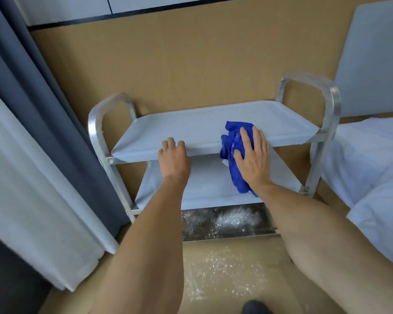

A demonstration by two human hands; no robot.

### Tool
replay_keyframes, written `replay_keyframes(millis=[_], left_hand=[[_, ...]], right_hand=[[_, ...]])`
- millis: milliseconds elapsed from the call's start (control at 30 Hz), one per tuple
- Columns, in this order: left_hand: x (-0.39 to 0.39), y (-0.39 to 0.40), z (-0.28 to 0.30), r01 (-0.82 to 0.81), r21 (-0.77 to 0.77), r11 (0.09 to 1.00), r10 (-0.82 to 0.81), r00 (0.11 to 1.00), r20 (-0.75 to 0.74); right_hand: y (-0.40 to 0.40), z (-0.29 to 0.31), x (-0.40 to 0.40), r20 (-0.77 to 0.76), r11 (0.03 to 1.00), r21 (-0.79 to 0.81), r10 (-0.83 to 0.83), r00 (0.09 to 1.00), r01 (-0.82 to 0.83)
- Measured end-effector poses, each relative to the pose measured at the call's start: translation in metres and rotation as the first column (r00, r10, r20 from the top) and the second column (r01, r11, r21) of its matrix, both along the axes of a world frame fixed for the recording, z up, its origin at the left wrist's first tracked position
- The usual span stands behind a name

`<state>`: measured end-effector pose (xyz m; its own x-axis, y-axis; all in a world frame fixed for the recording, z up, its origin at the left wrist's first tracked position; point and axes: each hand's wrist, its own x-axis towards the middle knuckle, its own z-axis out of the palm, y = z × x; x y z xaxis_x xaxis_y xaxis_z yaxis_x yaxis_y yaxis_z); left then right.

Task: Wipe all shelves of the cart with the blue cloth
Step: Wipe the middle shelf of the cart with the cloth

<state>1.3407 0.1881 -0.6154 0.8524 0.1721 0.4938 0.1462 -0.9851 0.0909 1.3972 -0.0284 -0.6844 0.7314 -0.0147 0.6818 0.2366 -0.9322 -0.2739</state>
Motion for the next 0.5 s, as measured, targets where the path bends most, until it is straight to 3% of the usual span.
replay_keyframes(millis=[133, 267, 367, 500], left_hand=[[-0.010, 0.057, -0.009, -0.213, -0.039, 0.976, 0.215, 0.972, 0.094], [-0.016, 0.098, -0.010, -0.409, -0.364, 0.837, 0.462, 0.884, 0.067], [-0.014, 0.124, -0.012, -0.381, -0.567, 0.730, 0.455, 0.890, -0.013], [-0.003, 0.143, -0.016, -0.289, -0.632, 0.719, 0.435, 0.896, 0.085]], right_hand=[[0.033, 0.001, -0.001, 0.008, 0.999, 0.013, -0.051, 0.999, 0.050], [0.067, 0.001, -0.004, 0.013, 0.995, 0.048, -0.084, 0.996, 0.083], [0.071, -0.001, -0.002, 0.021, 0.992, 0.061, -0.115, 0.993, 0.113], [0.075, -0.002, -0.001, 0.057, 0.992, 0.029, -0.127, 0.990, 0.126]])
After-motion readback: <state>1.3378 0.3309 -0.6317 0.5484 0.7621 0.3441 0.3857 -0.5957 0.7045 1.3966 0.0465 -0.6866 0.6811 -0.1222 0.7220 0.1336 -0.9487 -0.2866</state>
